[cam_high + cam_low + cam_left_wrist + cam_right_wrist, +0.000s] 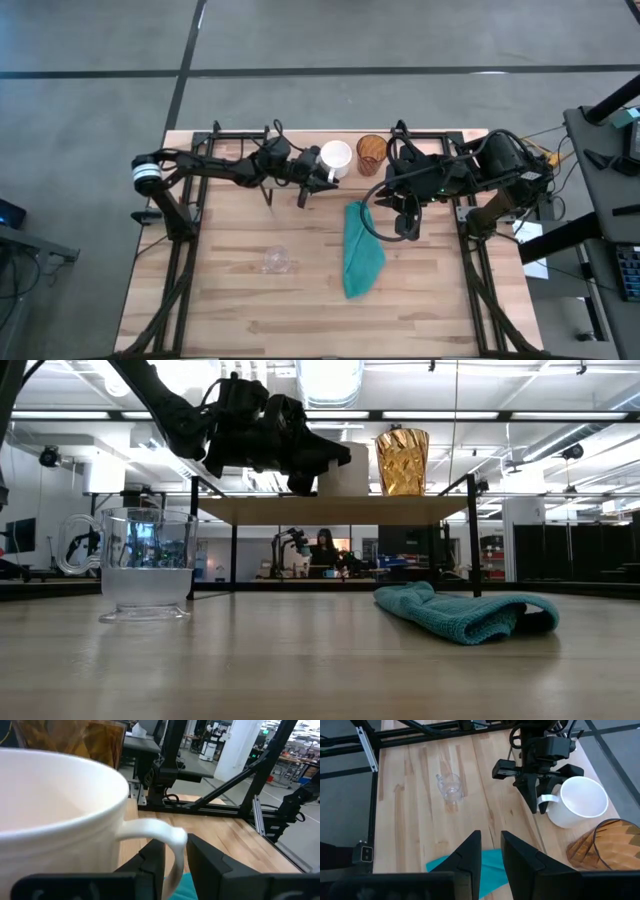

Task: Stack small to large cups/mugs on shelf
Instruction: Put the white mug on the shelf

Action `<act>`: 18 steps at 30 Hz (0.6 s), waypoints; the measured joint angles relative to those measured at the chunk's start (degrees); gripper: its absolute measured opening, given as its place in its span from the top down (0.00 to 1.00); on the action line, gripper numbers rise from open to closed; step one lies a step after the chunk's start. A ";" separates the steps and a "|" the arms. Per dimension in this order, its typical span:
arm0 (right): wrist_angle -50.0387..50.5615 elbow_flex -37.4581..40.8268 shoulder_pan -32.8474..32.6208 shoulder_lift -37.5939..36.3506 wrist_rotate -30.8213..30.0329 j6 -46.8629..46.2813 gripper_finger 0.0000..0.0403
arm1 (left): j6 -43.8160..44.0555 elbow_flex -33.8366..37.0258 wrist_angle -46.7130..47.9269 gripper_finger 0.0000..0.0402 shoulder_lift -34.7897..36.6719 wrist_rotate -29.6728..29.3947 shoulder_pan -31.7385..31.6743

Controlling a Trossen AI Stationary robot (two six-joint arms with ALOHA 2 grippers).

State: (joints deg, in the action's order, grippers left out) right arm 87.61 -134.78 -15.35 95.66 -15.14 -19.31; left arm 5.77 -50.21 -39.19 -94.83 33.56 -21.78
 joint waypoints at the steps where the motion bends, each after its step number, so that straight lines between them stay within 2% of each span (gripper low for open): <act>1: 0.02 0.00 0.02 0.00 0.00 0.00 0.83 | -0.04 -0.01 0.24 0.84 0.22 0.00 0.00; 10: 0.02 0.00 0.02 0.00 0.02 0.00 0.83 | -0.01 0.00 1.63 0.84 1.15 -0.01 0.00; 18: 0.04 0.00 0.02 0.00 0.04 0.00 0.83 | -0.38 0.05 10.72 0.84 3.86 0.00 -0.02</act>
State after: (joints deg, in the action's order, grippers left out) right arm 87.66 -134.78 -15.33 95.66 -15.09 -19.31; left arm 5.39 -50.16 -28.46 -90.97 33.56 -21.80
